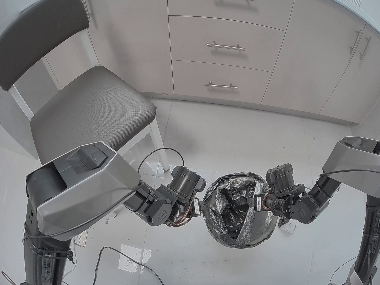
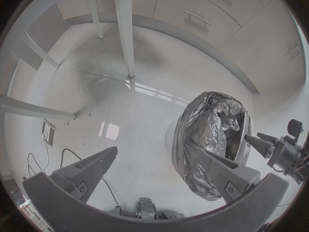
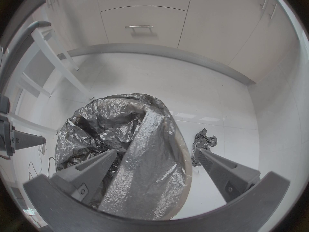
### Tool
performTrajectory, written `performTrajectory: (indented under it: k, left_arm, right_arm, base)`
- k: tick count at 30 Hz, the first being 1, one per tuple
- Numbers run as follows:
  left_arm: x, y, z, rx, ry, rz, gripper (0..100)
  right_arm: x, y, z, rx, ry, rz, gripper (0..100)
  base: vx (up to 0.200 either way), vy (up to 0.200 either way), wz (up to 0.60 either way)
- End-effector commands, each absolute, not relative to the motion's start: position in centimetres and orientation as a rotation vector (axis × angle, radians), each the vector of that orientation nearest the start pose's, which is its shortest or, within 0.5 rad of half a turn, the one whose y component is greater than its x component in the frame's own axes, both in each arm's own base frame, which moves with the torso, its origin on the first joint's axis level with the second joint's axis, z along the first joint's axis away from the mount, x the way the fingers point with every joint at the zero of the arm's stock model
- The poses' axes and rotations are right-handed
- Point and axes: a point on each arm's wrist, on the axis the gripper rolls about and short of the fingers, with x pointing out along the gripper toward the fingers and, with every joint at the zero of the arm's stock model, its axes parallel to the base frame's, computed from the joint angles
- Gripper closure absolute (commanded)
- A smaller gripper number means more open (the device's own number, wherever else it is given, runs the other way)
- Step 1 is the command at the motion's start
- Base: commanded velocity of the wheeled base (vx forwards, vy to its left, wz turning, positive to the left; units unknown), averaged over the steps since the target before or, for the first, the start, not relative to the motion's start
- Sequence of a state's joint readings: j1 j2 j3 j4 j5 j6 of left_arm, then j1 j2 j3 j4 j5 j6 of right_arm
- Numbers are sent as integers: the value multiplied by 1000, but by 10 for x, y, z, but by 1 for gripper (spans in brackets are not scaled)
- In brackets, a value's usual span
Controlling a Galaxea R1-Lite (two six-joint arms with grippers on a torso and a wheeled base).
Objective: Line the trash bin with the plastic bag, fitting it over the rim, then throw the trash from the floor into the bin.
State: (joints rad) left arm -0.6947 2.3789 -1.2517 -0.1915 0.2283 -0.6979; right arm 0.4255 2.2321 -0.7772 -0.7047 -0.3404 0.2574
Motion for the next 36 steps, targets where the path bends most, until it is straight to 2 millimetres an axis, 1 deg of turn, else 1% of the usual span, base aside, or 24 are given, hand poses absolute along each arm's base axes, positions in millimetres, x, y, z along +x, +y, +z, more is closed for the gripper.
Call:
performTrajectory:
  k: [1,3,8,13,18,20,25,32,36]
  left_arm:
    - [326,-265,-1,-227,939,-117,0]
    - [327,-265,-1,-227,939,-116,0]
    - [326,-265,-2,-226,940,-116,0]
    - [327,-265,-2,-227,940,-115,0]
    - [327,-265,-4,-225,945,-115,0]
    - [327,-265,-4,-225,945,-115,0]
    - [327,-265,-5,-223,947,-113,0]
    - [327,-265,-5,-224,946,-114,0]
    - [327,-265,-6,-222,948,-113,0]
  right_arm:
    - [323,139,4,-55,690,-24,0]
    - [323,141,1,-81,687,-43,0]
    - [322,156,-3,-125,682,-13,0]
    - [320,161,-9,-174,695,-32,0]
    - [317,162,-16,-197,714,-44,0]
    - [316,160,-24,-216,730,-64,0]
    - [317,161,-31,-228,739,-77,0]
    - [318,161,-34,-239,740,-91,0]
    - [317,158,-31,-241,734,-109,0]
  base:
    - [0,0,0]
    - [0,0,0]
    - [0,0,0]
    - [0,0,0]
    - [0,0,0]
    - [0,0,0]
    - [0,0,0]
    - [0,0,0]
    - [0,0,0]
